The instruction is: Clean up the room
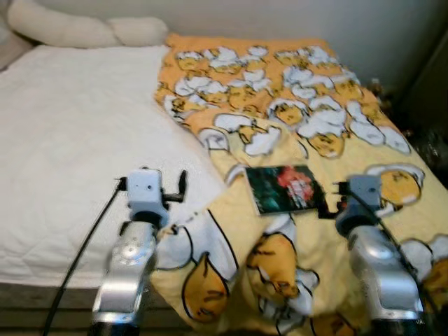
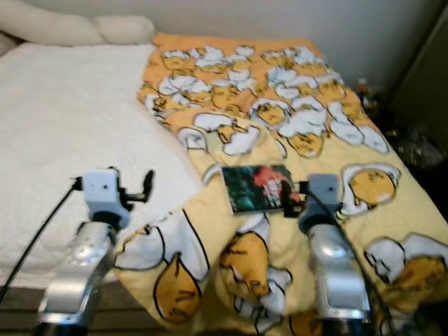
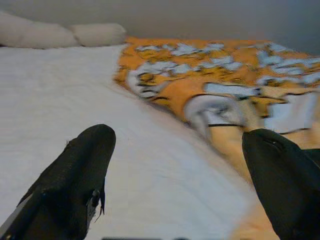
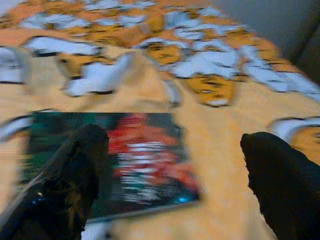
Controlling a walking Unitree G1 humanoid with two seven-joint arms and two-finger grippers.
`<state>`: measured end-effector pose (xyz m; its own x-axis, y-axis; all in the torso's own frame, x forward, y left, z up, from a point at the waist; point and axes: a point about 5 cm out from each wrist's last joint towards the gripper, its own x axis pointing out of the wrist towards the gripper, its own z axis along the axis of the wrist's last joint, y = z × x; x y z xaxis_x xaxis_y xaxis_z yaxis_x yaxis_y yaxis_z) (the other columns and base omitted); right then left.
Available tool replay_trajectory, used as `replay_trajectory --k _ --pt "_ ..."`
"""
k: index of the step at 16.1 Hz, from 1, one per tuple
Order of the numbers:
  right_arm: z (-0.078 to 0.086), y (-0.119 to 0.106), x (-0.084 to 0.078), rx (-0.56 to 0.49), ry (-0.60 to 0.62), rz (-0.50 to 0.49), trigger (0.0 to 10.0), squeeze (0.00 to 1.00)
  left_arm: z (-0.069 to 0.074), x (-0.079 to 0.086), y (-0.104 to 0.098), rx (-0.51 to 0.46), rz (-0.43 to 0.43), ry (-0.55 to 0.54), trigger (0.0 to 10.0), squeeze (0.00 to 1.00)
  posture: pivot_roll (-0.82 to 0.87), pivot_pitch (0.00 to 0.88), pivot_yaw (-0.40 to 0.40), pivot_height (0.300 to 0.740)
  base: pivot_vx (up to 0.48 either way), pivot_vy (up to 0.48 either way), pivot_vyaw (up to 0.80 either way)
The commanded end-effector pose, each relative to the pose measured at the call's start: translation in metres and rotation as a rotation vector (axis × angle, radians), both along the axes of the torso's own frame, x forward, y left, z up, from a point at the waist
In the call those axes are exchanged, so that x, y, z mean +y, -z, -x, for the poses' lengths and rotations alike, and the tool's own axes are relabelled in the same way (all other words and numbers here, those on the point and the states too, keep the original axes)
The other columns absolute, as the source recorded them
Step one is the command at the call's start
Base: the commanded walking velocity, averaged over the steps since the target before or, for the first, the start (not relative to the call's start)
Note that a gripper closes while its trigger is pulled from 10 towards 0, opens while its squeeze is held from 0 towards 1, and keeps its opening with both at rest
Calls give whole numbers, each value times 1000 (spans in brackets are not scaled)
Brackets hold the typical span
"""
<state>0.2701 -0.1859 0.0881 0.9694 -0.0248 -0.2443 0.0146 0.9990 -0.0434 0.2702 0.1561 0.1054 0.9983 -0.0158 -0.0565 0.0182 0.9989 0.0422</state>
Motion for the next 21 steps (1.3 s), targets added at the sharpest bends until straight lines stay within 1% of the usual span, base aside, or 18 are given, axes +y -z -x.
replay_trajectory --k 1,2,3,5,7,8,9,10,11,12,13,14,15,16,18,19,20,21 --pt "-1 -1 -1 1 1 12 10000 0 0 0 -2 -7 6 -2 10000 596 23 0 -19 740 296 0 800" --pt "-1 -1 -3 3 10 14 10000 0 0 0 -2 -8 7 -3 10000 600 23 0 -18 740 292 0 800" --pt "-1 1 -4 18 27 20 10000 0 0 0 -2 -6 6 -3 10000 600 19 0 -15 740 296 0 0" --pt "0 4 -6 39 51 -15 10000 0 -1 -1 -2 -3 3 10 10000 600 18 0 -9 740 294 0 0" --pt "6 15 -12 115 100 -18 10000 0 -3 -1 -2 2 -3 22 10000 592 17 0 -3 740 294 0 0" --pt "11 24 -19 180 152 -6 10000 0 -3 -1 -2 4 -7 34 10000 596 19 0 -1 740 292 0 0" --pt "16 32 -23 238 186 -28 10000 0 -4 -2 -2 7 -11 48 10000 588 17 0 1 740 266 0 0" --pt "18 34 -23 260 191 -34 10000 0 -4 -2 -2 10 -9 55 10000 588 16 0 2 740 0 0 0" --pt "23 39 -27 307 214 -52 10000 0 -4 -6 -1 14 -6 100 10000 576 12 0 4 740 0 0 0" --pt "29 43 -30 347 248 -80 10000 0 -2 -10 0 24 -24 159 10000 576 8 0 6 740 0 0 0" --pt "32 42 -34 345 289 -114 10000 0 0 -12 2 31 -58 227 10000 576 3 0 12 740 0 0 0" --pt "33 43 -38 347 332 -145 10000 0 1 -14 3 29 -69 277 10000 576 3 0 15 740 0 0 0" --pt "33 44 -39 354 354 -172 10000 0 1 -15 2 28 -65 303 10000 576 4 0 16 740 0 0 0" --pt "33 46 -39 366 373 -229 10000 0 1 -17 1 29 -73 347 10000 580 7 0 18 740 0 0 0" --pt "32 49 -32 380 347 -385 10000 0 -1 -19 -1 49 -105 482 10000 580 9 0 29 740 0 0 0" --pt "30 50 -29 378 332 -441 10000 0 -2 -18 -3 58 -118 527 10000 576 9 0 35 740 0 0 0" --pt "29 50 -27 381 323 -460 10000 0 -2 -17 -4 61 -128 546 10000 576 9 0 43 740 0 0 0" --pt "27 53 -26 389 319 -497 10000 0 -3 -15 -5 76 -152 594 10000 576 10 0 47 740 0 0 0"
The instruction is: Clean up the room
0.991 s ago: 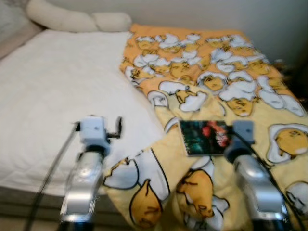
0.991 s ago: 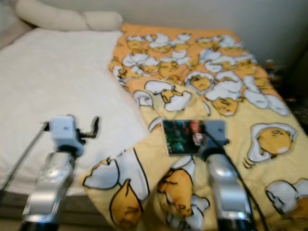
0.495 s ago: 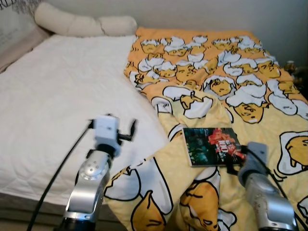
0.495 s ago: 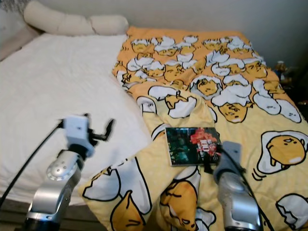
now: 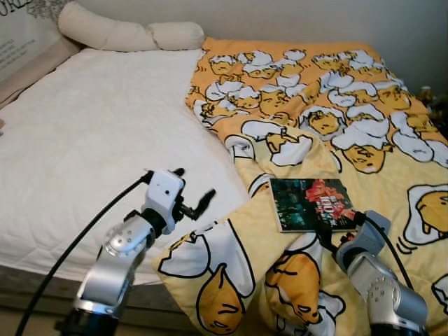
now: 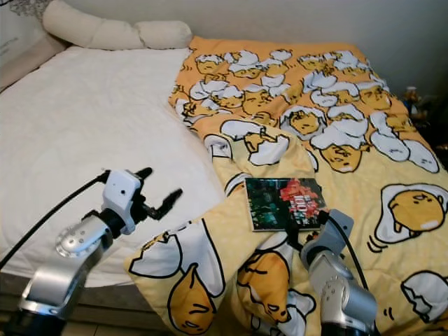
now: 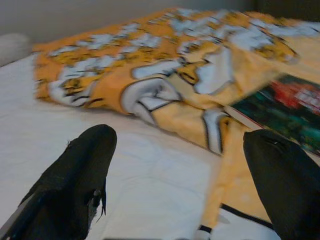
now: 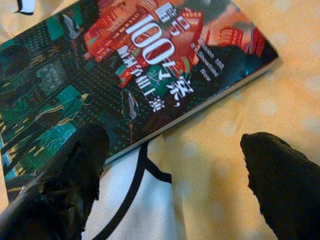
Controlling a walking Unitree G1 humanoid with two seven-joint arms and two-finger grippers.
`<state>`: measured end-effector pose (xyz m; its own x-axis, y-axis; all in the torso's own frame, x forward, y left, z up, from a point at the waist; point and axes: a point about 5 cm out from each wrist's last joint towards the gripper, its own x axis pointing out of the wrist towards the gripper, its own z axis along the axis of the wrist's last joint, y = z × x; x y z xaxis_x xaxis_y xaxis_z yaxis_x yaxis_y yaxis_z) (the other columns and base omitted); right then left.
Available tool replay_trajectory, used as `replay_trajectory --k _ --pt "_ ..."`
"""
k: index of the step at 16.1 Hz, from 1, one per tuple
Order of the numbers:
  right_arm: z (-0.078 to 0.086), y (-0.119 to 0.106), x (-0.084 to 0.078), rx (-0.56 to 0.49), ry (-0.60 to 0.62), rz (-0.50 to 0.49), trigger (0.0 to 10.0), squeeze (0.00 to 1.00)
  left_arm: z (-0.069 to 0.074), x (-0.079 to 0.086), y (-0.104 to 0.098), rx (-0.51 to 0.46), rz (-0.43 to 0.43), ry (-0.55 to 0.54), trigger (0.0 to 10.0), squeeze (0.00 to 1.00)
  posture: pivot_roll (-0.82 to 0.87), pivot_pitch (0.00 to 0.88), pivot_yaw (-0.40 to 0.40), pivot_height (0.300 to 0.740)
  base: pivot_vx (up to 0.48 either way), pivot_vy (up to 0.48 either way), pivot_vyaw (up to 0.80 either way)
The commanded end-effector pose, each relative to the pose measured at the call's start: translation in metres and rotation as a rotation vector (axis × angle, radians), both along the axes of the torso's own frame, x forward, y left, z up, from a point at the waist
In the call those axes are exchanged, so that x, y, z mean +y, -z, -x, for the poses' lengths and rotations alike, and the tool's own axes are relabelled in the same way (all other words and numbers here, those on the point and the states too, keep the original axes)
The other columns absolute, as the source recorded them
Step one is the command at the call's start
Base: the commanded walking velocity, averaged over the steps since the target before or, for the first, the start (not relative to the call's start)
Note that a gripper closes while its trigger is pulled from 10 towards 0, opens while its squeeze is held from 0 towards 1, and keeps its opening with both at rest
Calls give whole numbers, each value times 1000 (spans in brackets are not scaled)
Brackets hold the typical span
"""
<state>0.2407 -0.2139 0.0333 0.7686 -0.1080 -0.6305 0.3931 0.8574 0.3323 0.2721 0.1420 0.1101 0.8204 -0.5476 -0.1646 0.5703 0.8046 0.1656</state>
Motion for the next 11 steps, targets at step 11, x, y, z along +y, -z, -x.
replay_trajectory --k 11 --pt "-36 15 5 -141 142 -315 10000 0 0 20 -5 66 -124 186 10000 576 49 0 74 740 0 0 0"
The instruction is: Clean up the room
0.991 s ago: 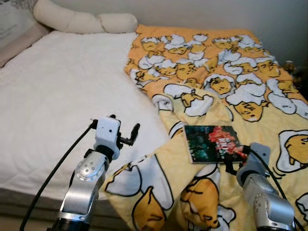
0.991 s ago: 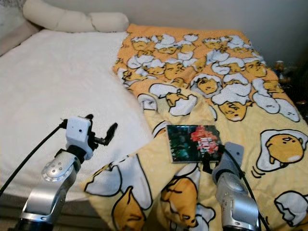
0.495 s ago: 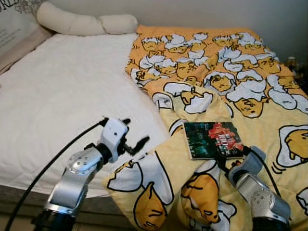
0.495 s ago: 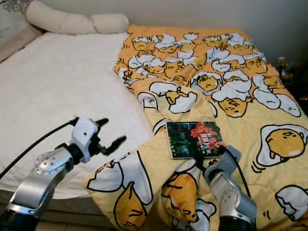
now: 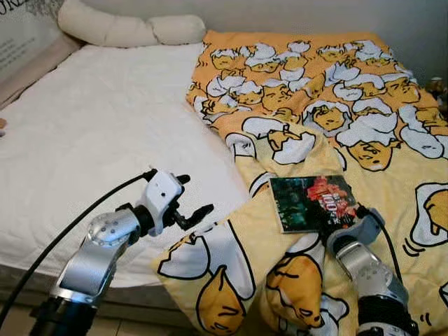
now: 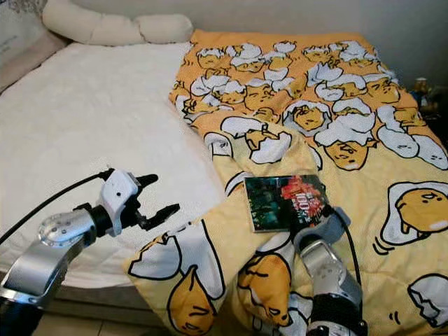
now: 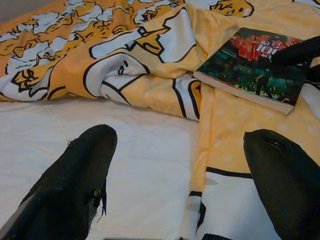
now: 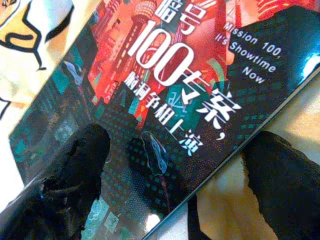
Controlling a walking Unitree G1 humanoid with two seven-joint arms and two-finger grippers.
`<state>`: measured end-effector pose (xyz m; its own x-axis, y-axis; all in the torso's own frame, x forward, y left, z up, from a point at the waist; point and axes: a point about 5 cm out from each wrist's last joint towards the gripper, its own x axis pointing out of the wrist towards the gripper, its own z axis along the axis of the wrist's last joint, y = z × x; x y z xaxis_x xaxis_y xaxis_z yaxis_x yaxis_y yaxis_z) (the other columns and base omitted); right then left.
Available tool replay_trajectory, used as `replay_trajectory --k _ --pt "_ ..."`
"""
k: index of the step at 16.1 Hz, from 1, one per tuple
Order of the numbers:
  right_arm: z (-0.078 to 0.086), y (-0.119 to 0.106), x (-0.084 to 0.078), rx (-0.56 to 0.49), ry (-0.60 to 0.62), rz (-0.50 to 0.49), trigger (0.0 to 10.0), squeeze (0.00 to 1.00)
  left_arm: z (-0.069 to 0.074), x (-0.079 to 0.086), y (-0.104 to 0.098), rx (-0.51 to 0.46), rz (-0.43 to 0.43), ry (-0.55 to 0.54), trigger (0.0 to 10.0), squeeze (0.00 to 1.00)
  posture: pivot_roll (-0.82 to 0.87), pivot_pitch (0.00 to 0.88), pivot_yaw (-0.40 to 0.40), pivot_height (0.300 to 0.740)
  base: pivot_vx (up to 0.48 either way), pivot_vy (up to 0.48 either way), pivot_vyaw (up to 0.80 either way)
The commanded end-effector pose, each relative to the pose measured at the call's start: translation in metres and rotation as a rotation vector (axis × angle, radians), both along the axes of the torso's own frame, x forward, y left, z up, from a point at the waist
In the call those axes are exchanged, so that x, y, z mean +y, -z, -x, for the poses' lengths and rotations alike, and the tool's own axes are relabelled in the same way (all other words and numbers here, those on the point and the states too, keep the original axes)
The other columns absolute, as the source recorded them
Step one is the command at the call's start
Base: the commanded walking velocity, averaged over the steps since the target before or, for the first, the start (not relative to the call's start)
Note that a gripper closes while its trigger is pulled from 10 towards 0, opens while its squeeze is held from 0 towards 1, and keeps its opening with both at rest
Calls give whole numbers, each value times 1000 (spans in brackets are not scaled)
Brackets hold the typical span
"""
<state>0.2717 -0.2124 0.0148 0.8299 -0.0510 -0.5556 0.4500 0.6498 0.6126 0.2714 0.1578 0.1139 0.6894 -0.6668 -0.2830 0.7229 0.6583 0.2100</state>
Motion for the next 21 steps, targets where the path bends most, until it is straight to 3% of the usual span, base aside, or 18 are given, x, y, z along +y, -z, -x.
replay_trajectory --k 1,4,9,13,15,16,17,18,19,21 --pt "-8 -6 2 -52 17 -23 10000 0 0 3 0 4 -8 -1 10000 580 49 0 75 740 0 0 0" --pt "-14 -10 2 -114 55 -104 10000 0 -1 1 -1 6 -2 5 10000 576 46 0 76 740 0 0 0" --pt "-17 -11 -4 -277 165 -352 10000 0 -2 -2 -1 1 10 7 10000 580 47 0 75 740 0 0 0" --pt "-24 -15 2 -364 159 -424 10000 0 -3 -6 -1 -1 17 9 10000 580 63 0 71 740 0 0 0" --pt "-27 -12 2 -355 145 -413 10000 0 -3 -5 -1 -3 15 6 10000 580 67 0 70 740 0 0 0" --pt "-28 -12 2 -358 148 -415 8980 0 -2 -4 -1 -4 12 5 10000 580 70 0 69 740 0 0 0" --pt "-29 -13 3 -363 144 -408 4392 0 -2 -3 0 -4 11 3 10000 580 71 0 68 740 0 0 0" --pt "-31 -14 4 -365 141 -407 1020 0 -2 -3 0 -4 9 1 10000 580 72 0 67 740 0 0 0" --pt "-33 -14 5 -366 139 -408 0 0 -3 -2 0 -4 7 -1 10000 584 73 0 67 740 0 0 0" --pt "-36 -15 6 -373 134 -409 0 0 -3 -3 0 -7 6 -3 10000 580 74 0 64 740 0 0 0"
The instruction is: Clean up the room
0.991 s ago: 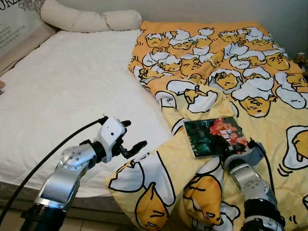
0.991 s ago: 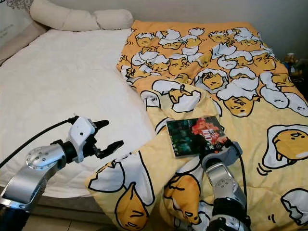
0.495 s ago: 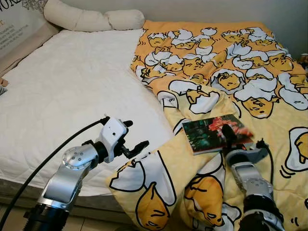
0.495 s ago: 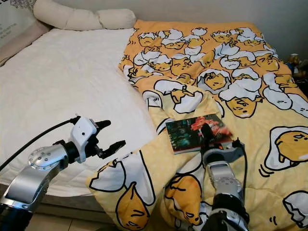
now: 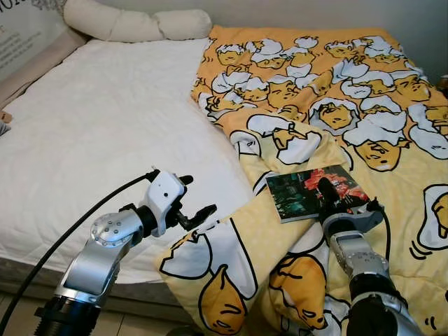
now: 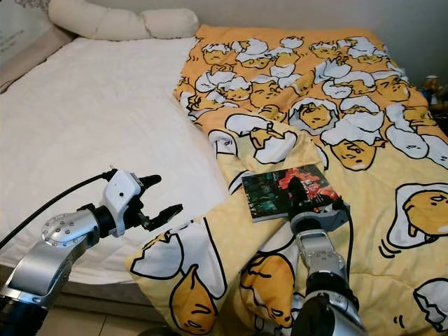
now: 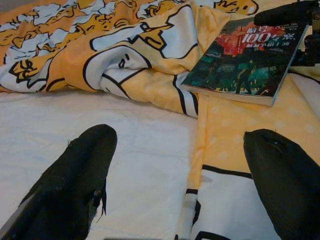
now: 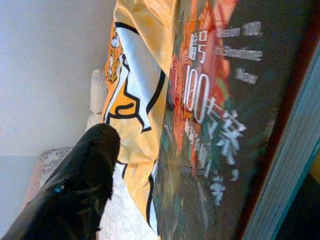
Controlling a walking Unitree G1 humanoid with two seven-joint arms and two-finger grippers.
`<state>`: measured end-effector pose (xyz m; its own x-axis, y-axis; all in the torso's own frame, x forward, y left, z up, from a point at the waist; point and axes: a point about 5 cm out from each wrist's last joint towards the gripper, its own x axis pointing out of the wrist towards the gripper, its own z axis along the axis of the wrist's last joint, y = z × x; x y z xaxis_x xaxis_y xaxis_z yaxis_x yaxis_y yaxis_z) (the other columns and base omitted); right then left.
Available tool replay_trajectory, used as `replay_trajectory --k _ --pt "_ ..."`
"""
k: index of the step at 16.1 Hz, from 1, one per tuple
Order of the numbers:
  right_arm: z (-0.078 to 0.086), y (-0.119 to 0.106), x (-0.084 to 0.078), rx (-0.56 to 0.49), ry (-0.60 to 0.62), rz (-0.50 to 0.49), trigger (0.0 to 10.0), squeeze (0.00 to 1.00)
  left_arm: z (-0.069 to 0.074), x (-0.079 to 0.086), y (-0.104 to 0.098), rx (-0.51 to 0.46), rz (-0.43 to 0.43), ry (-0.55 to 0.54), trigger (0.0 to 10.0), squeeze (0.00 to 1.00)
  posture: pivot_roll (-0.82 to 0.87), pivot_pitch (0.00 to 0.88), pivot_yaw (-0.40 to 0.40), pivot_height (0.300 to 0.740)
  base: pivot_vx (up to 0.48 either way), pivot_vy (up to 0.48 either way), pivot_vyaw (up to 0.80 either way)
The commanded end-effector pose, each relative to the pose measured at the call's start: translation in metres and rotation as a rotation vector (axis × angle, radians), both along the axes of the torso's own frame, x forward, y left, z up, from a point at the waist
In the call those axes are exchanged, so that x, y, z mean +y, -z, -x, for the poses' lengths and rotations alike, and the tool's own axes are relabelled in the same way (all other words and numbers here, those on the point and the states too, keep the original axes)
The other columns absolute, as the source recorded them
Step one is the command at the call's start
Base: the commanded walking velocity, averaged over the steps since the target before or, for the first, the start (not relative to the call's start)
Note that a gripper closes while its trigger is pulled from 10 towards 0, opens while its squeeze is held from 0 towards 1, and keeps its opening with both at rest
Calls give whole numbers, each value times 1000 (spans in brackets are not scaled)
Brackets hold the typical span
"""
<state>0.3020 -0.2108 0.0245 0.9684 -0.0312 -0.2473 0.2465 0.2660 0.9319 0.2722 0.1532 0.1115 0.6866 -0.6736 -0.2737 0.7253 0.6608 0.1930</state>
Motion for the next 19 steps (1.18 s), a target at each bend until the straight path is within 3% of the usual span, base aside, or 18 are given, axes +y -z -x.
replay_trajectory --k 1,11,16,19 --pt "-7 -7 5 -39 -21 7 0 0 -3 2 -2 -14 -14 -7 10000 580 74 0 64 740 0 0 0" --pt "-6 -5 6 -45 -3 12 0 0 -5 0 1 -18 -10 -6 10000 584 68 0 69 740 0 0 0" --pt "1 3 6 -32 3 11 0 0 -1 2 3 -9 -21 4 10000 580 78 0 82 740 0 0 0" --pt "7 8 6 -15 -27 62 0 0 6 3 7 2 -25 0 10000 580 74 0 84 740 0 0 0"
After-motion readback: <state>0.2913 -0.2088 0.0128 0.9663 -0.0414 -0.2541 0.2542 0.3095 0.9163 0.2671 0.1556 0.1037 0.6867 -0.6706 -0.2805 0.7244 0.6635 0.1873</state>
